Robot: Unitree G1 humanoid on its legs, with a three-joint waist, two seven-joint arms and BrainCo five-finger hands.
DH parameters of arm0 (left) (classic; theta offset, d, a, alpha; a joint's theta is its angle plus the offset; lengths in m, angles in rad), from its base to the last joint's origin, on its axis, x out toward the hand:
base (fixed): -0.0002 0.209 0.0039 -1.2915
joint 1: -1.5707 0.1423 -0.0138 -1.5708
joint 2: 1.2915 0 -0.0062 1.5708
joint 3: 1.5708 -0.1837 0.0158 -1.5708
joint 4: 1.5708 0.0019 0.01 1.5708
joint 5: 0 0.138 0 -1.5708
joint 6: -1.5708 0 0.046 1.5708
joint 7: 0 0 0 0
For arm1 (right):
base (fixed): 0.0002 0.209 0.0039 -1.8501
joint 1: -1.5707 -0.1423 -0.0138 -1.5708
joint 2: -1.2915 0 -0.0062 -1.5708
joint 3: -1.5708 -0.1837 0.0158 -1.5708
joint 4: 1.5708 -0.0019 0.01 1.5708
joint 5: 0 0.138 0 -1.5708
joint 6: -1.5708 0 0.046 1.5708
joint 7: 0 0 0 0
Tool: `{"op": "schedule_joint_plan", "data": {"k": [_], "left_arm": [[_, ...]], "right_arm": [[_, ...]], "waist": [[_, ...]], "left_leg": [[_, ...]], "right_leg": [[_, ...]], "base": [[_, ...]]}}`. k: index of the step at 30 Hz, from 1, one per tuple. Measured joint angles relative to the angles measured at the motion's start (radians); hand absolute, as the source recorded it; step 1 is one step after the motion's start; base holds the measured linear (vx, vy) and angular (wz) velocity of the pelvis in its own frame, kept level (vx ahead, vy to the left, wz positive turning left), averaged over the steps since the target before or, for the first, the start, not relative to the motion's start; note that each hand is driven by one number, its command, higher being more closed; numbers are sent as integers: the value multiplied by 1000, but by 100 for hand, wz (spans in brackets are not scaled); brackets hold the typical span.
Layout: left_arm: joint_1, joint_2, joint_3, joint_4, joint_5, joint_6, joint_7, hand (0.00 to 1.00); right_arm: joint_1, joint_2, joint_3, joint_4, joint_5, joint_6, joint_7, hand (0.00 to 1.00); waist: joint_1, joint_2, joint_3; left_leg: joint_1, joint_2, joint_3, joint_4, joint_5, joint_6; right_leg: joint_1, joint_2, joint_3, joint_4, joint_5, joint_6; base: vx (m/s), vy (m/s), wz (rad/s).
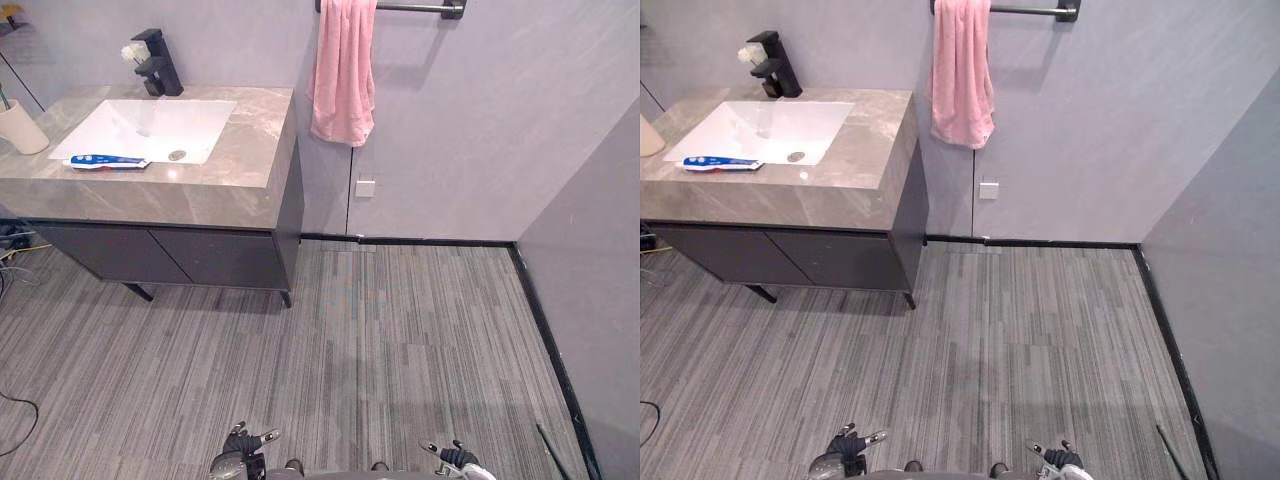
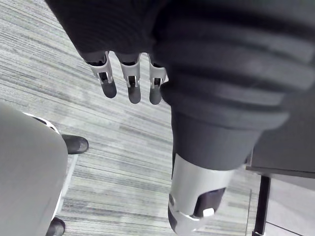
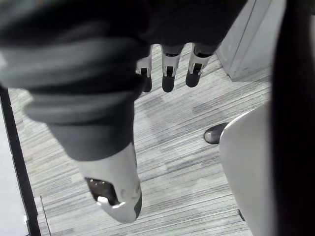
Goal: Organize washtable
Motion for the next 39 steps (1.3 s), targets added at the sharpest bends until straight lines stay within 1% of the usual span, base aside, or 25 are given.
{"op": "schedule_joint_plan", "data": {"k": [4, 8, 16, 20, 28, 36, 38, 39], "left_arm": [[-1, 1, -2, 2, 0, 0, 0, 0], [-2, 7, -2, 9, -1, 1, 0, 0], [-5, 9, 0, 20, -14, 0, 4, 0], [-6, 10, 0, 30, -22, 0, 5, 0], [-6, 10, 1, 37, -23, 0, 5, 0], [-7, 11, 2, 34, -24, 0, 5, 0], [-8, 10, 2, 28, -24, 0, 5, 0], [-8, 10, 2, 25, -24, 0, 5, 0]], "right_arm": [[-2, -1, 0, 0, -1, 0, 0, 0], [-3, -2, 0, 1, 3, 0, 2, 0], [-4, -8, -3, 24, 69, 0, 4, 0], [-4, -13, -5, 30, 81, 0, 4, 0], [1, -20, -10, 31, 109, 0, 4, 0], [1, -20, -14, 26, 116, 0, 5, 0], [2, -19, -15, 22, 116, 0, 6, 0], [2, -18, -15, 18, 117, 0, 6, 0]], "waist": [[0, 1, 2], [-1, 1, 1], [0, 1, 0], [0, 2, 0], [0, 9, -5], [4, 8, -6], [7, 8, -6], [8, 6, -3]], "left_leg": [[2, 3, 30, 0, -4, 2], [4, 3, 38, 0, -5, 3], [17, 1, 53, 2, -10, 6], [16, 1, 58, 2, -11, 7], [13, 3, 105, 5, -18, 9], [-28, 2, 138, 64, -64, 18], [-35, 3, 147, 85, -82, 20], [-38, 3, 153, 106, -98, 24]], "right_leg": [[-15, 8, 31, 4, 2, -3], [-18, 9, 40, 4, 3, -4], [-12, 9, 58, 5, 6, -5], [-12, 11, 63, -4, 15, -7], [-47, 26, 119, -3, 29, -10], [-89, 23, 156, 27, 24, -3], [-109, 21, 159, 64, 7, 4], [-128, 18, 163, 110, -13, 8]], "base": [[-19, -20, -20], [-22, -26, -8], [-36, -21, -7], [-52, -31, -5], [-48, -33, -22], [-2, -15, -14], [17, 7, -17], [13, 10, -18]]}}
